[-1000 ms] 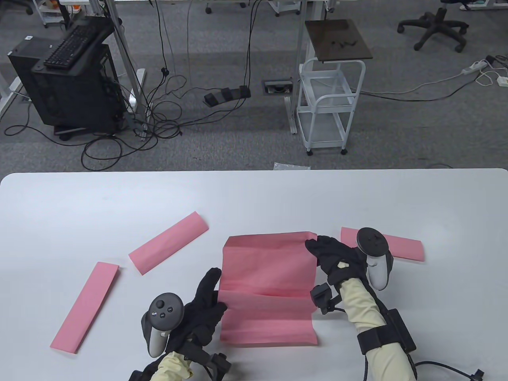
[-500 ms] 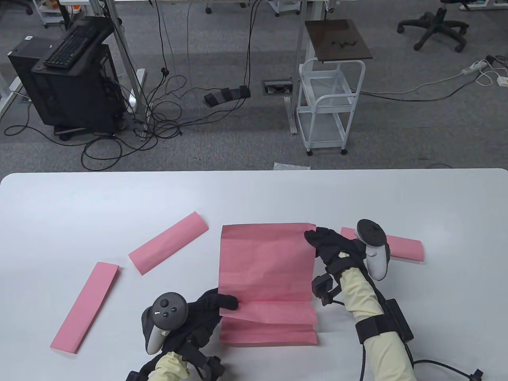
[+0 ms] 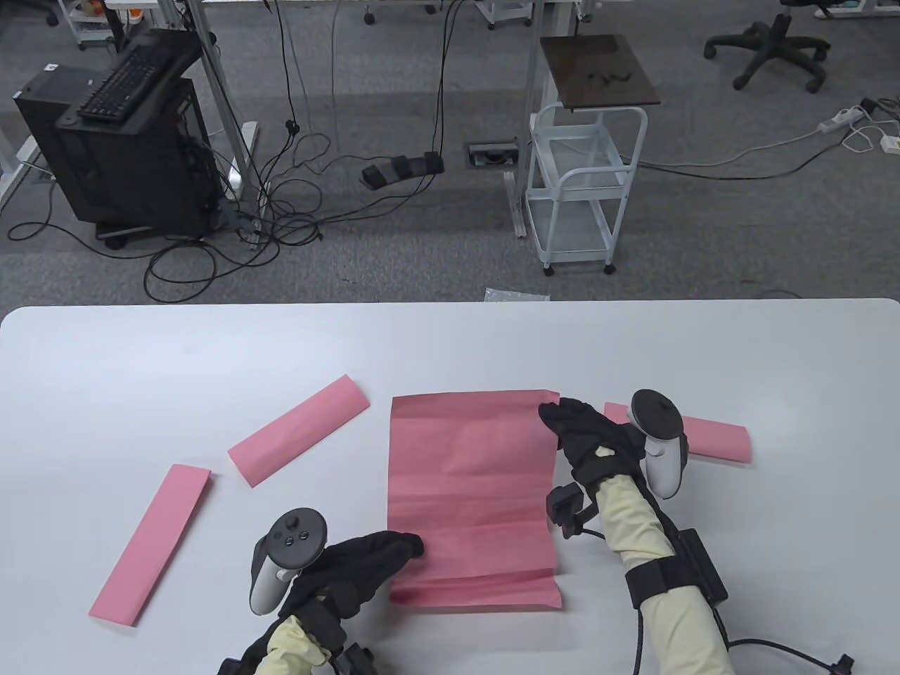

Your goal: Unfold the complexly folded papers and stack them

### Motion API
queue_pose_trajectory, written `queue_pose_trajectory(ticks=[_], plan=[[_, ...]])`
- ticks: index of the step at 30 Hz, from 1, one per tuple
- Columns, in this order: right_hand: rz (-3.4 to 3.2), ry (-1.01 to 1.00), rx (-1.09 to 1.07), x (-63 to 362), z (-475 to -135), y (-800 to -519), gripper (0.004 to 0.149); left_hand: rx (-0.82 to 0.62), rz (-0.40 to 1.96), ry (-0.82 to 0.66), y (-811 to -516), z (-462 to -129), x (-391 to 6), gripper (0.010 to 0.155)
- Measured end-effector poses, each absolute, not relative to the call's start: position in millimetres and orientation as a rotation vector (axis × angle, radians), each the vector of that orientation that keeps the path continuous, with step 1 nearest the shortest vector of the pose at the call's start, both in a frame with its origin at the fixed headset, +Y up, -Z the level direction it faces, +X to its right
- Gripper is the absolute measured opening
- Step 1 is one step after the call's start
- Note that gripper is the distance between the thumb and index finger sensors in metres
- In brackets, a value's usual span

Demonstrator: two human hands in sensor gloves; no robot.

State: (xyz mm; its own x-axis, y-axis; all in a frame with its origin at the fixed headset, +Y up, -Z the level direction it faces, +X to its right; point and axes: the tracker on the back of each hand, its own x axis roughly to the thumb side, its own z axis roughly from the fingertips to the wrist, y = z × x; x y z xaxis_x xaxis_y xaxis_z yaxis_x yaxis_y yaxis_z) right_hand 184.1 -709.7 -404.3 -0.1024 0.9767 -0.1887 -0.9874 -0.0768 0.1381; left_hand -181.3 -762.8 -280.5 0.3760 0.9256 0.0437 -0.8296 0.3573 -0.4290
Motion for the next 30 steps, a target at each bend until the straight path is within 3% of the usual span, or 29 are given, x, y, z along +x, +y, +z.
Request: queue_pose_trajectory(ticks=[2, 4, 7, 9, 11, 13, 19, 30], plan=[[1.649, 0.259, -0.048, 183, -404, -709, 0.039, -0.332, 1.051, -0.275, -762, -282, -180, 0.041], [1.638, 0.25, -0.042, 182, -405, -710, 0.039, -0.314, 0.958, -0.271, -761, -282, -179, 0.059], [1.66, 0.238, -0.037, 182, -406, -710, 0.039, -0.291, 0.94, -0.261, -759, -281, -175, 0.069], [1.665, 0.24, -0.035, 183, -407, -710, 0.039, -0.282, 0.911, -0.276, -758, -281, -173, 0.063], [1.675, 0.245, -0.034, 183, -406, -711, 0.039, -0.248, 0.856, -0.28, -757, -280, -171, 0.045], [1.679, 0.246, -0.042, 183, -406, -712, 0.039, -0.232, 0.805, -0.285, -757, -278, -169, 0.036], [1.693, 0.243, -0.089, 182, -406, -725, 0.039, -0.288, 0.673, -0.353, -755, -277, -166, 0.037], [1.754, 0.257, -0.099, 172, -408, -742, 0.039, -0.379, 0.655, -0.394, -764, -279, -166, 0.039]])
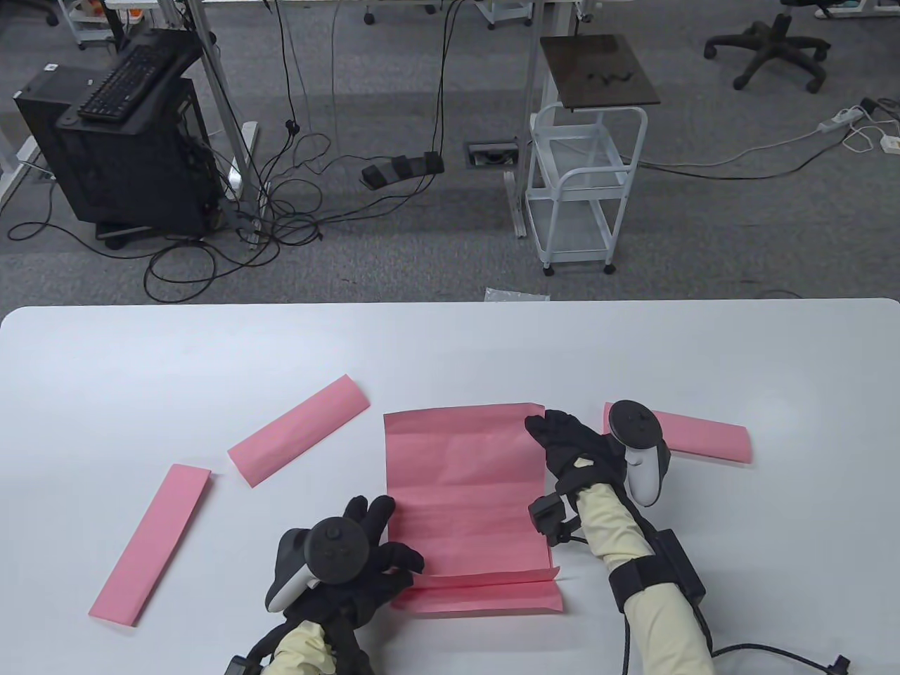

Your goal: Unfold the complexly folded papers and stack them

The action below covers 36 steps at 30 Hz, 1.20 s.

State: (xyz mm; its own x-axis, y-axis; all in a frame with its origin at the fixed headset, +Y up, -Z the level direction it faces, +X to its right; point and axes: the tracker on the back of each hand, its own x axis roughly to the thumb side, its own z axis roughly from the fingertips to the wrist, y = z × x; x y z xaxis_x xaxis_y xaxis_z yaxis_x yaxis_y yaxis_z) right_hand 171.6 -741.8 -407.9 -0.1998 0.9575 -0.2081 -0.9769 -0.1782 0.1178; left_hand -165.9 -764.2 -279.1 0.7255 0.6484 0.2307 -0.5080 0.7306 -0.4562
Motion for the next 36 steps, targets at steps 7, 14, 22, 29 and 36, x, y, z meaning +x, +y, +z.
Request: queue_pose_trajectory(ticks=[7, 14, 22, 29, 36], plan=[[1.759, 0.271, -0.104, 172, -407, -746, 0.039, -0.472, 0.632, -0.378, -774, -279, -160, 0.052], [1.775, 0.276, -0.104, 170, -406, -746, 0.039, -0.529, 0.468, -0.409, -784, -276, -138, 0.054], [1.824, 0.344, -0.134, 166, -407, -753, 0.046, -0.74, 0.252, -0.372, -811, -279, -134, 0.084], [2.359, 0.199, 0.2, 144, -381, -734, 0.076, -0.764, 0.212, -0.356, -816, -278, -135, 0.088], [2.602, 1.094, 0.863, 86, -303, -782, 0.085, -0.784, 0.194, -0.342, -817, -278, -135, 0.092]])
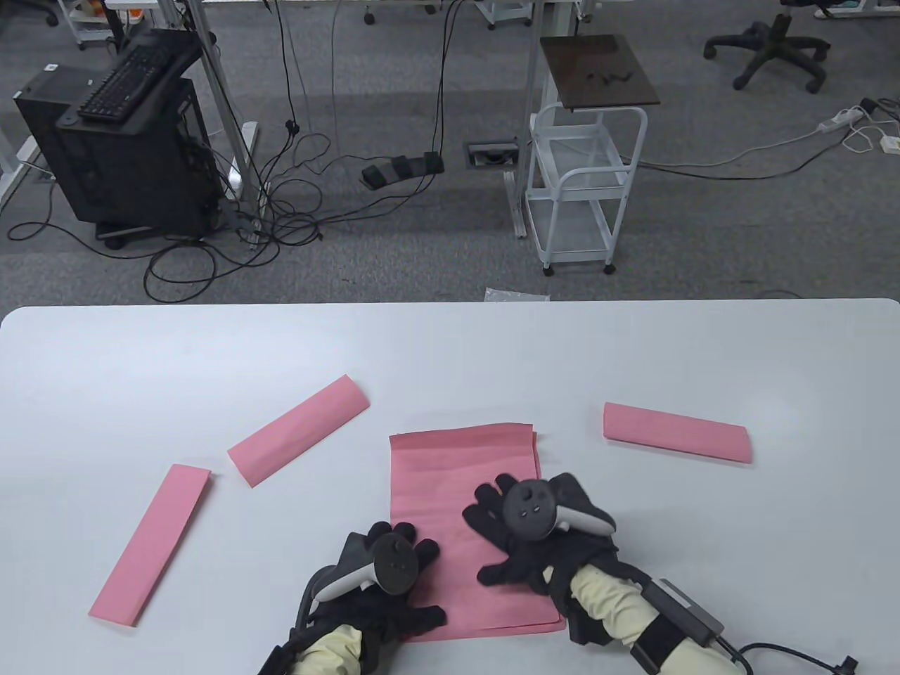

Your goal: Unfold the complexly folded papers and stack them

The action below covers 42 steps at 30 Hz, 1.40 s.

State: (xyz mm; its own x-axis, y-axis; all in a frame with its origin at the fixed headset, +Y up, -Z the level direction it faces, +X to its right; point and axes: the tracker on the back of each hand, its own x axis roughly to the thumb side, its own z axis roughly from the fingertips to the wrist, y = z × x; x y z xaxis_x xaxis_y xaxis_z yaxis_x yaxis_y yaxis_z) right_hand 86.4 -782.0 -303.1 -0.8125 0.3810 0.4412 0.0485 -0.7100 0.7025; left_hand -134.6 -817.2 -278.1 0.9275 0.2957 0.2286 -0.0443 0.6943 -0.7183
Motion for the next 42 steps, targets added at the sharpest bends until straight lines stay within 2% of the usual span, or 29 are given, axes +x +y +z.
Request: queue_pose_trajectory(ticks=[4, 5, 6, 13, 16, 20, 22, 26, 28, 32, 35, 39, 42], plan=[[2.724, 1.121, 0.878, 91, -298, -799, 0.085, -0.791, 0.185, -0.328, -817, -278, -135, 0.093], [2.68, 1.113, 0.819, 97, -298, -801, 0.084, -0.79, 0.184, -0.326, -817, -278, -135, 0.093], [2.63, 1.098, 0.738, 107, -298, -803, 0.082, -0.79, 0.183, -0.324, -817, -278, -135, 0.093], [2.659, 1.092, 0.546, 172, -293, -800, 0.078, -0.79, 0.187, -0.321, -817, -278, -135, 0.092], [2.653, 1.093, 0.545, 169, -292, -798, 0.077, -0.79, 0.185, -0.323, -817, -278, -135, 0.092], [2.584, 1.027, 0.658, 147, -296, -783, 0.078, -0.793, 0.181, -0.323, -817, -277, -135, 0.093], [2.553, 0.898, 0.67, 122, -299, -781, 0.078, -0.795, 0.18, -0.323, -817, -277, -135, 0.093], [2.679, 0.995, 0.803, 92, -313, -791, 0.075, -0.797, 0.177, -0.326, -817, -277, -135, 0.093], [2.643, 1.08, 0.749, 101, -327, -795, 0.072, -0.796, 0.179, -0.327, -817, -277, -135, 0.093], [2.615, 0.988, 0.381, 146, -363, -796, 0.063, -0.796, 0.179, -0.33, -816, -277, -135, 0.093], [2.617, 0.928, 0.239, 168, -374, -795, 0.061, -0.795, 0.181, -0.332, -816, -277, -135, 0.093], [2.63, 0.922, 0.224, 164, -373, -792, 0.06, -0.796, 0.179, -0.332, -816, -277, -134, 0.093], [2.759, 0.832, 0.398, 146, -363, -783, 0.067, -0.797, 0.176, -0.331, -816, -277, -134, 0.093]])
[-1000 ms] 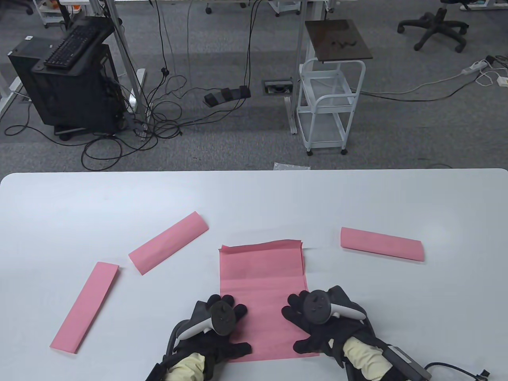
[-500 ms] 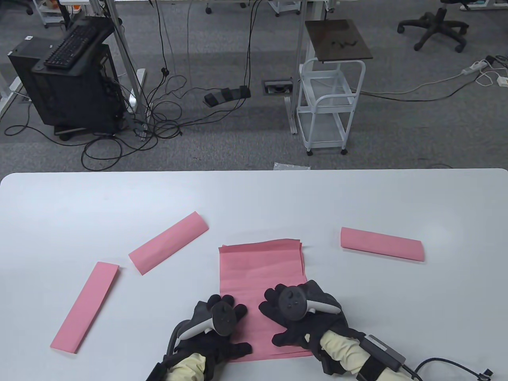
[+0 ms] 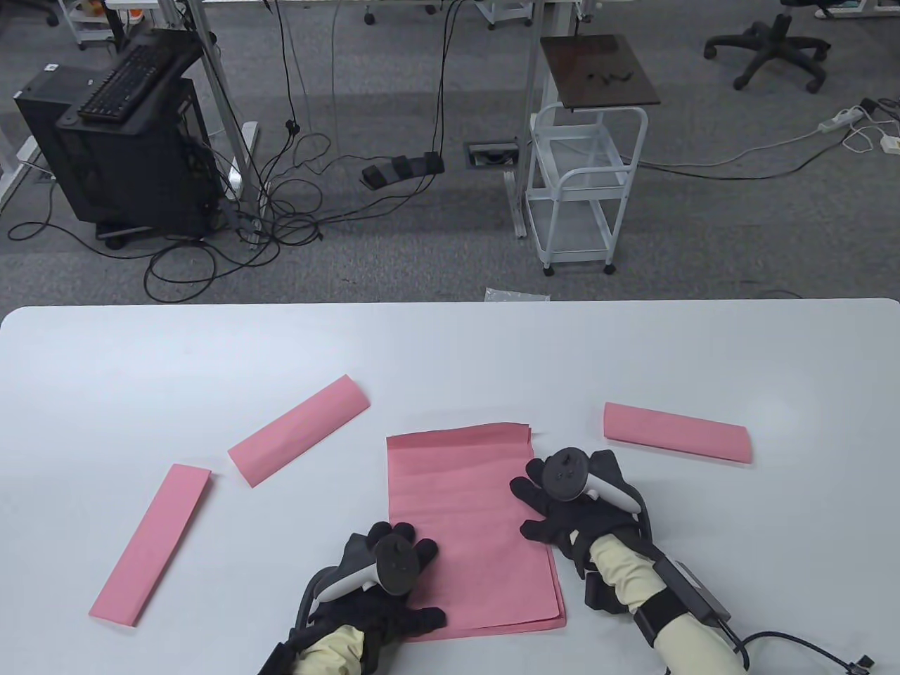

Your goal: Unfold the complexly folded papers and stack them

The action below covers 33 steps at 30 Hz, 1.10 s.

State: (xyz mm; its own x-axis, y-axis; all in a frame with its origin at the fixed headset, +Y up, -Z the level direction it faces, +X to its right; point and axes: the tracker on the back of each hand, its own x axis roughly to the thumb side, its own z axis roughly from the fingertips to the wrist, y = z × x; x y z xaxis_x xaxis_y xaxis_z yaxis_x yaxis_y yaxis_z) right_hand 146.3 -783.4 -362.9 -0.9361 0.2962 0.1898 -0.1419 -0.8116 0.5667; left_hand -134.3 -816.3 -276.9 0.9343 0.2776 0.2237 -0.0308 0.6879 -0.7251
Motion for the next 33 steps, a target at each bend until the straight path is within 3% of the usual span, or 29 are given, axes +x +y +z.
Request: queue_pose_trajectory(ticks=[3, 6, 11, 14, 19, 22, 29, 33], plan=[[2.67, 0.912, 0.626, 118, -349, -785, 0.075, -0.797, 0.176, -0.331, -816, -277, -134, 0.093], [2.693, 1.007, 0.745, 95, -350, -788, 0.073, -0.797, 0.176, -0.33, -816, -277, -134, 0.093], [2.624, 1.125, 0.651, 86, -385, -798, 0.067, -0.793, 0.175, -0.327, -816, -277, -134, 0.093], [2.644, 1.07, 0.537, 91, -411, -798, 0.065, -0.793, 0.176, -0.328, -816, -277, -134, 0.093], [2.562, 0.978, 0.142, 114, -451, -799, 0.059, -0.793, 0.178, -0.328, -816, -277, -134, 0.093], [2.527, 0.964, 0.028, 124, -462, -798, 0.059, -0.793, 0.18, -0.329, -816, -277, -134, 0.093], [2.488, 0.936, 0.02, 122, -462, -794, 0.06, -0.796, 0.18, -0.327, -816, -277, -134, 0.093], [2.483, 0.739, 0.268, 121, -435, -773, 0.069, -0.797, 0.182, -0.327, -816, -277, -134, 0.093]])
